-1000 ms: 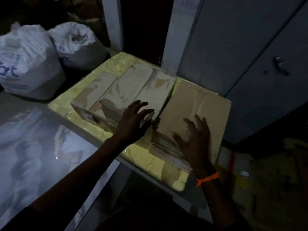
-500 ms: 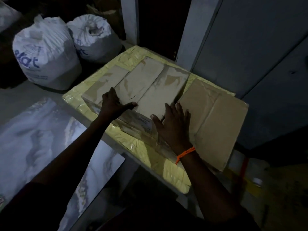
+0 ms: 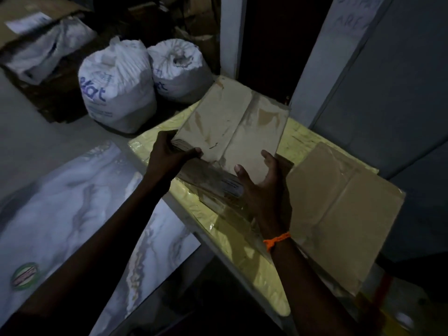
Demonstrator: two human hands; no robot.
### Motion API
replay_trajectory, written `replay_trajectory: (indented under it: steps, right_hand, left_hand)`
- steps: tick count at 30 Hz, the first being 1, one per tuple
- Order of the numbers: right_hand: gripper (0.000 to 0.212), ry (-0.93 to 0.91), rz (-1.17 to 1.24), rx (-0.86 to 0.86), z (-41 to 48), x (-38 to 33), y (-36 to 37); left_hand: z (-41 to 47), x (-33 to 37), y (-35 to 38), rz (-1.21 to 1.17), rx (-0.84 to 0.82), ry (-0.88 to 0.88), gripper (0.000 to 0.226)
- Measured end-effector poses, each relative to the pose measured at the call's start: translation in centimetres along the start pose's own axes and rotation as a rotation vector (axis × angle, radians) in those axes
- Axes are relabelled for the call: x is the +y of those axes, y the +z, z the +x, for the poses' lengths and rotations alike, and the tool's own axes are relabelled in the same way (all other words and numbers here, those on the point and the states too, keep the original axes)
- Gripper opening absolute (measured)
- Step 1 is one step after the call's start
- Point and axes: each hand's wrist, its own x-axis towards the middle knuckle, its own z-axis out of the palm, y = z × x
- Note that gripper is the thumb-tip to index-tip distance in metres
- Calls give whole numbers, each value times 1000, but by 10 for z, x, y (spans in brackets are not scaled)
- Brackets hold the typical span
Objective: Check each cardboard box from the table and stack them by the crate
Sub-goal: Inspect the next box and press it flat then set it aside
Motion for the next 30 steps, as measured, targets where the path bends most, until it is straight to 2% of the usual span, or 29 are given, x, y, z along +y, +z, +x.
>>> replay_trajectory:
  steps: [4,9,13,20,26,30]
  right_hand:
    - [68,-75,52,-112,-4,-16,35]
    - [61,-181,95,-312,-24,-35,98]
    - [61,-258,116,-520,-51,-40,148]
    - [64,-311,122,-868,-105,-31,208]
    - [67,-312,89,-1034,-134,-5,228]
    - [74,-333,33,-1065,-149,14,221]
  left_hand:
    - [-29,-11,-51,-101,133,-3,62]
    - [-79,-44,-118,-80,364,-50,57]
    - [-128,-78,-163,-117,562,-125,65]
    - [-203,-125,-200,-152,837,-222,55]
    - [-254,-164,-202,-111,874,-334,64]
    - [-275,-177,-194,-17,816,-412,55]
